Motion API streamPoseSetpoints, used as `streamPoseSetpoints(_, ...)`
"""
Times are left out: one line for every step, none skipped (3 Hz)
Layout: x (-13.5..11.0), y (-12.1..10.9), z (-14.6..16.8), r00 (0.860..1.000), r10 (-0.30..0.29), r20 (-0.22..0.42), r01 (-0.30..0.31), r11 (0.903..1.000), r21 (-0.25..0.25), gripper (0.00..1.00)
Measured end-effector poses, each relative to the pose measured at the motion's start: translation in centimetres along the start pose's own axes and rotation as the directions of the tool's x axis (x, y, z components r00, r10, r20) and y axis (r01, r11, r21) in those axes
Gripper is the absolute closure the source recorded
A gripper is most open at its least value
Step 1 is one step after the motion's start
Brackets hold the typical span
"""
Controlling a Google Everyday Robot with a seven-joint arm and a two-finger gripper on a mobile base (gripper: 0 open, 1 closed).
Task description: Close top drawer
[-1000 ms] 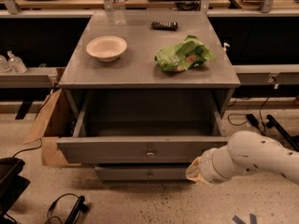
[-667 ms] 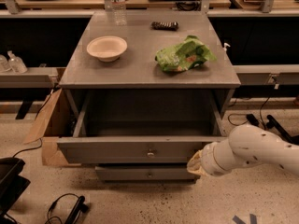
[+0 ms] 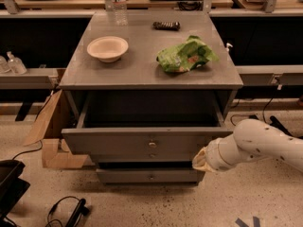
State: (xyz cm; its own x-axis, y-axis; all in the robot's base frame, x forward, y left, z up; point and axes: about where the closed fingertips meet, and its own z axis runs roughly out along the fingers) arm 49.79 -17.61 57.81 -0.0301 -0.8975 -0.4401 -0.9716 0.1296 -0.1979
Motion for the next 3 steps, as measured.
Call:
streamPoseSetpoints(0.5,-2.2,-0.3,1.000,-0.005,0.004,0.005,0.9999,0.012,1.00)
streamPoseSetpoints(2.1,-4.8,0.2,1.000,-0.016,0.005,0.016,0.9998,-0.010,1.00)
streamPoseSetpoints(3.0,-9.3,-0.6,1.000,-0.021,0.010,0.021,0.9996,0.017,1.00)
